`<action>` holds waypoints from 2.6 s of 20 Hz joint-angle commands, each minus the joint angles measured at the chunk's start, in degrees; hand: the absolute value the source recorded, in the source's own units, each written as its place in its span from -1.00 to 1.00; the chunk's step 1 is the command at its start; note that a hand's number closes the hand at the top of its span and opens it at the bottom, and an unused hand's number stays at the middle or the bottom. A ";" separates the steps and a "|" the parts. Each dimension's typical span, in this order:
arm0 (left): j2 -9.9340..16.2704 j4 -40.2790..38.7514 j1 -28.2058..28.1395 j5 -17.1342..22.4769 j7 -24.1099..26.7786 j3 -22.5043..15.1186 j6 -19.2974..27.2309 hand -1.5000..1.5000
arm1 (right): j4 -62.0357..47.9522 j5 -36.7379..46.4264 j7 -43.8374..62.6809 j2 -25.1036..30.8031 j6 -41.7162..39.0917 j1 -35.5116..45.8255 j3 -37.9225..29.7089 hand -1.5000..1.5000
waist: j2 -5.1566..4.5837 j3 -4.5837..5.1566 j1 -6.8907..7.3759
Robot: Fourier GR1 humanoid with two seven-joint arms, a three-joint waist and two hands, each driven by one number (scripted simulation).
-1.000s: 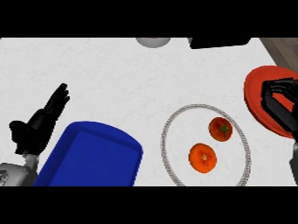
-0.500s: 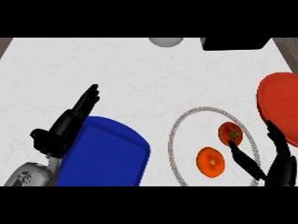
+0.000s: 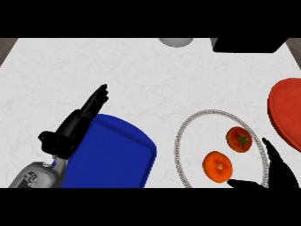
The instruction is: Pick the squash from the placemat and place it in the bowl
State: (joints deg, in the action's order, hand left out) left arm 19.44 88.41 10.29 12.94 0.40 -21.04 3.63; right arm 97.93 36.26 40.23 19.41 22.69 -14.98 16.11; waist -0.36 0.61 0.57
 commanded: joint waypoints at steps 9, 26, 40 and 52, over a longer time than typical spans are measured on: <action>-0.21 -0.84 0.40 0.14 0.25 0.95 -1.35 0.00 | 16.57 -11.11 43.03 -2.21 -32.18 13.08 4.70 -1.00 | 0.26 -0.34 0.43; -1.51 2.25 -1.99 -0.93 -2.03 1.53 -1.14 0.00 | 9.91 1.17 44.96 -9.69 -32.82 17.20 8.17 -1.00 | 0.54 -0.51 -0.64; -4.94 -0.07 -1.26 -3.18 -1.98 1.18 -1.00 0.00 | 3.78 15.81 40.65 -16.18 -32.66 14.32 6.54 -1.00 | 0.36 -0.56 -0.88; -2.89 3.82 -3.95 -2.72 -2.40 4.28 -4.63 0.00 | -0.85 16.30 33.88 -19.34 -32.96 12.57 1.01 -1.00 | 0.36 -0.60 -0.28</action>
State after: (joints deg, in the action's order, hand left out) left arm 15.31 90.72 7.87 9.14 -2.05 -18.19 1.18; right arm 99.82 53.14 65.70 1.28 -9.24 -4.89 18.48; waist 0.19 0.22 -0.02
